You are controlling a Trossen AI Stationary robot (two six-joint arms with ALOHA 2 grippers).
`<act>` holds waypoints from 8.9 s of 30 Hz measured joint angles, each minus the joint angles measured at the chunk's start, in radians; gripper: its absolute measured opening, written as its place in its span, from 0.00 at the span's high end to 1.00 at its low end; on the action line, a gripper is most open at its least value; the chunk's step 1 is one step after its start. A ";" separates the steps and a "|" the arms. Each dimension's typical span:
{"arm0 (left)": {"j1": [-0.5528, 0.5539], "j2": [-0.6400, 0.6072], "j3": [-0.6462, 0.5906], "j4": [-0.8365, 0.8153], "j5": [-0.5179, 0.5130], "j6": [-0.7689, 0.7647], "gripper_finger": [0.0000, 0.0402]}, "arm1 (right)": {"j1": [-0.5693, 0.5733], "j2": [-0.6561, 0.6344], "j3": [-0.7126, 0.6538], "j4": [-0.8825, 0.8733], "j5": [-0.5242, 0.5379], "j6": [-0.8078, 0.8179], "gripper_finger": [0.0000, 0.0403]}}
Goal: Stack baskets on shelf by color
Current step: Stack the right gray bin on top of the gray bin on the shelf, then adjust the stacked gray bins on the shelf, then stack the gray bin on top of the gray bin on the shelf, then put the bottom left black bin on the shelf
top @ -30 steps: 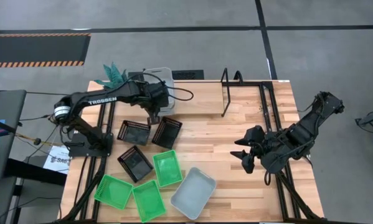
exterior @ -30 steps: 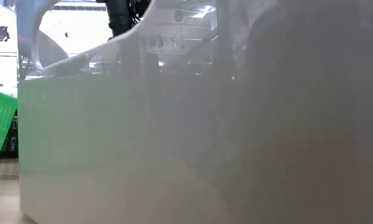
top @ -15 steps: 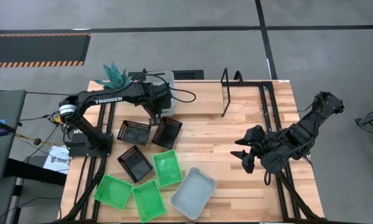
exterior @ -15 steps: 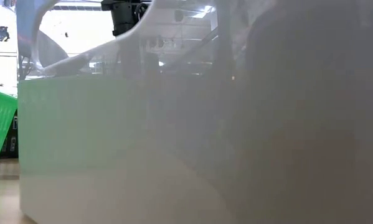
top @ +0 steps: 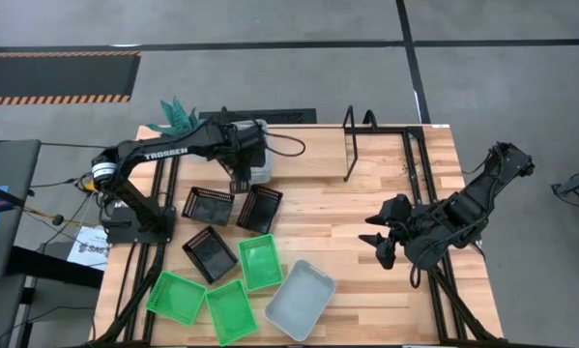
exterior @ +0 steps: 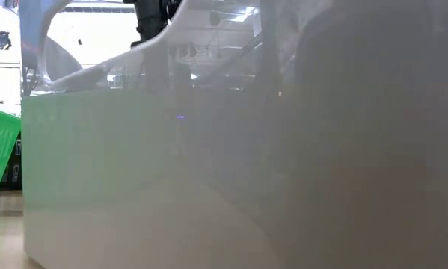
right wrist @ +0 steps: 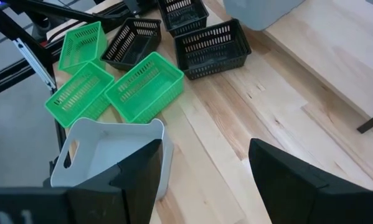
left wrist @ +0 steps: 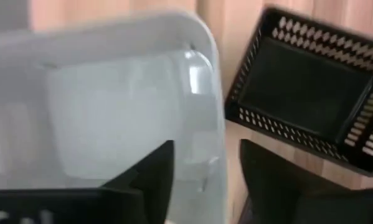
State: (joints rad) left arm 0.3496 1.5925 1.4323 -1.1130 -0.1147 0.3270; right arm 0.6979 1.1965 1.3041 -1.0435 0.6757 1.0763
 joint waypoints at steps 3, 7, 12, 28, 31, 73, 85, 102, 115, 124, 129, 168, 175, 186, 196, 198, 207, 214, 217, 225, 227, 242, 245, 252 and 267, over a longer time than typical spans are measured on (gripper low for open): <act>0.000 0.000 0.081 -0.060 -0.015 -0.087 0.46 | 0.000 0.000 0.000 0.000 -0.001 0.000 0.34; -0.018 -0.020 0.134 -0.133 0.219 -0.269 0.51 | 0.000 0.000 0.000 0.000 -0.001 -0.002 0.34; -0.134 -0.044 0.102 -0.133 0.273 -0.375 0.83 | 0.000 0.000 0.000 0.000 -0.002 -0.008 0.34; -0.194 -0.037 -0.211 0.057 -0.038 -0.402 1.00 | 0.001 0.000 0.000 -0.023 -0.004 -0.013 0.34; -0.163 -0.037 -0.238 0.072 -0.089 -0.374 1.00 | 0.001 0.000 0.000 -0.023 -0.004 -0.011 0.34; -0.587 -0.129 0.111 0.110 0.350 -0.500 0.71 | 0.001 0.000 0.000 -0.055 -0.025 -0.014 0.34; -0.921 0.069 0.109 0.298 -0.001 -0.596 0.24 | 0.017 0.000 0.000 -0.050 -0.077 -0.038 0.34; -0.965 0.353 0.109 0.637 0.120 -0.508 0.23 | 0.016 0.000 0.000 -0.056 -0.095 -0.062 0.34; -0.967 0.519 0.109 0.677 0.148 -0.567 0.29 | 0.030 0.002 0.000 -0.056 -0.101 -0.064 0.34; -0.927 0.537 0.109 0.643 0.080 -0.737 0.63 | 0.029 0.003 0.000 -0.038 -0.098 -0.064 0.34; -0.920 0.550 0.111 0.626 0.125 -0.717 0.92 | 0.035 0.003 0.000 -0.016 -0.098 -0.059 0.34; -0.216 -0.072 0.273 -0.220 -0.330 -0.280 1.00 | 0.135 0.002 0.000 -0.134 0.092 0.094 0.34; -0.104 -0.080 0.091 -0.066 -0.202 -0.077 1.00 | 0.123 0.003 0.000 -0.131 0.093 0.110 0.34; 0.013 -0.082 -0.001 -0.037 -0.072 0.064 1.00 | 0.111 0.003 0.000 -0.131 0.094 0.128 0.34; 0.060 -0.082 -0.077 -0.011 -0.038 0.106 1.00 | 0.111 0.003 0.000 -0.131 0.097 0.130 0.34; 0.067 -0.082 -0.087 -0.011 -0.018 0.106 1.00 | 0.111 0.003 0.000 -0.131 0.097 0.131 0.34; 0.068 -0.081 -0.095 0.021 -0.023 0.125 0.99 | 0.111 0.003 0.000 -0.131 0.097 0.131 0.34; 0.068 -0.081 -0.095 0.022 0.053 0.177 0.82 | 0.111 0.003 0.000 -0.130 0.097 0.147 0.34; 0.068 -0.081 -0.093 0.019 0.024 0.185 0.70 | 0.111 0.003 0.000 -0.130 0.096 0.147 0.34; 0.057 -0.081 0.078 -0.088 0.041 0.090 0.47 | 0.111 0.003 0.000 -0.131 0.094 0.147 0.34; 0.044 -0.081 0.151 -0.149 0.094 0.017 0.45 | 0.111 0.003 0.000 -0.131 0.094 0.147 0.34; -0.443 -0.081 0.220 -0.261 0.326 -0.378 0.45 | 0.111 0.003 0.000 -0.131 0.093 0.147 0.34; -0.574 -0.082 0.184 -0.221 0.238 -0.488 0.45 | 0.111 0.003 0.000 -0.131 0.093 0.146 0.34; -0.806 -0.081 0.051 -0.065 0.041 -0.733 0.45 | 0.111 0.002 0.000 -0.132 0.093 0.145 0.34; -0.976 -0.082 -0.273 0.004 -0.025 -1.474 0.45 | 0.111 0.003 0.000 -0.131 0.092 0.136 0.34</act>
State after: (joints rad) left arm -0.6267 1.5108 1.1595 -1.1089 -0.1398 -1.1470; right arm 0.8093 1.1992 1.3037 -1.1741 0.7682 1.2120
